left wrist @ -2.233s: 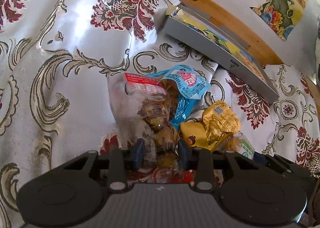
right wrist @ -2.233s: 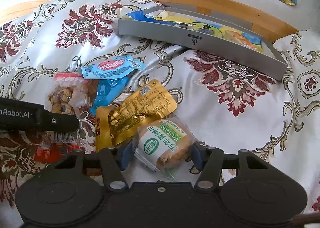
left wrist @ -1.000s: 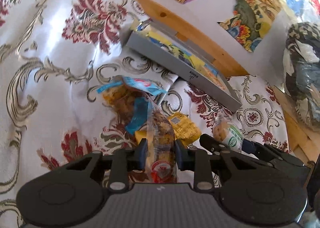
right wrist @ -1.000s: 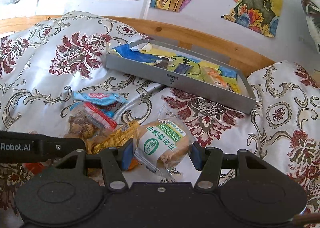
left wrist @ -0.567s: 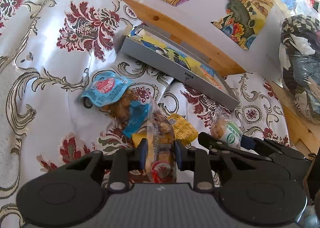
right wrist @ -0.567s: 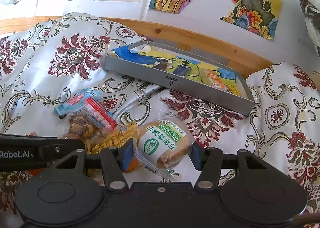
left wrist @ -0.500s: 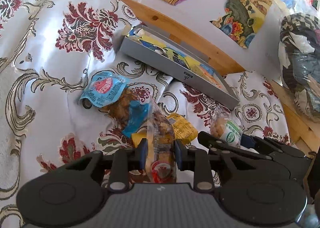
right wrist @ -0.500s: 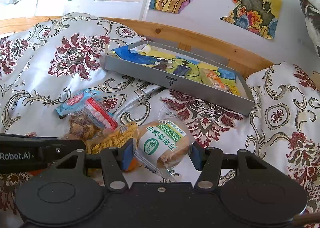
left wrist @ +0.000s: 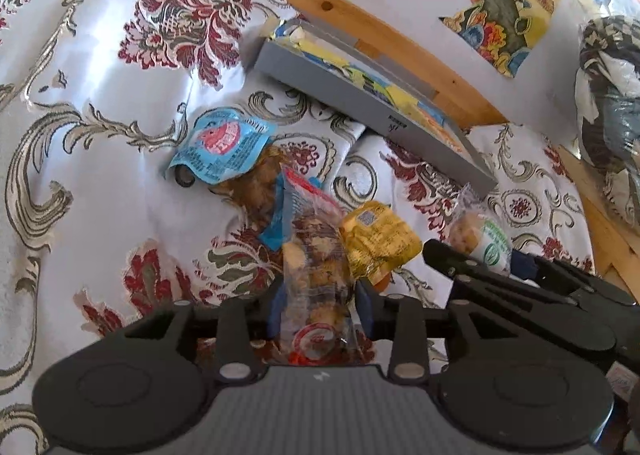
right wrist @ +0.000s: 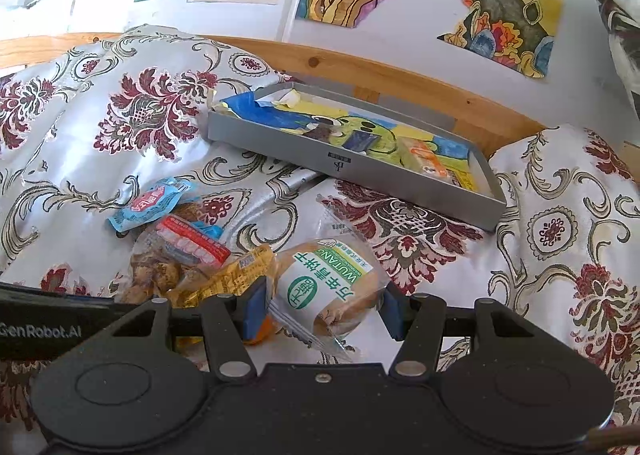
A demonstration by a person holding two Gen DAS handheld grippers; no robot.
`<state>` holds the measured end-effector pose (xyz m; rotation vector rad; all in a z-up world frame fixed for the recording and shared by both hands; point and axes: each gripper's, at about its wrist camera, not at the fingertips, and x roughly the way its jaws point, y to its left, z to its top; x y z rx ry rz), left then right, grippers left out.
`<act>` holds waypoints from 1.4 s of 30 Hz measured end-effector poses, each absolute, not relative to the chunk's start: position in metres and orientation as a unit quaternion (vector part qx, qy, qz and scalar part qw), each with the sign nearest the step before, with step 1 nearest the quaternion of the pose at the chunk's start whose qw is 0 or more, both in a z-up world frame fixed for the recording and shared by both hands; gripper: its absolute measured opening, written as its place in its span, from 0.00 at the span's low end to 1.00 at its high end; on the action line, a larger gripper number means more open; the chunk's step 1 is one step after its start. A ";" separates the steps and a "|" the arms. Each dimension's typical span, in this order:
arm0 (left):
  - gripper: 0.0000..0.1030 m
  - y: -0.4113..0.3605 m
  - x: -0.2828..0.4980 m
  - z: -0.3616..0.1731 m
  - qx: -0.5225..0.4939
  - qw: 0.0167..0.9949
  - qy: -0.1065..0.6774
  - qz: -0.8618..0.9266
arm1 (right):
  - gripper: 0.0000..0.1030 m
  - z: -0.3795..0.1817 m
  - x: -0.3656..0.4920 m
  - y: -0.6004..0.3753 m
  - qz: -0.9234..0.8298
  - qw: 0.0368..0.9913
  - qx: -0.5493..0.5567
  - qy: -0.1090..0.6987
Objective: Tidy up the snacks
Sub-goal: 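Lift both packs and carry them toward the grey tray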
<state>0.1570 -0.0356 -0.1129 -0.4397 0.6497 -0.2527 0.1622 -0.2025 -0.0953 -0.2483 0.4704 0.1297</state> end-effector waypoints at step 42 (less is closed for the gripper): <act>0.31 -0.070 0.224 -0.004 -0.130 0.963 0.217 -0.091 | 0.56 -0.023 0.213 -0.246 0.058 0.988 -0.108 0.098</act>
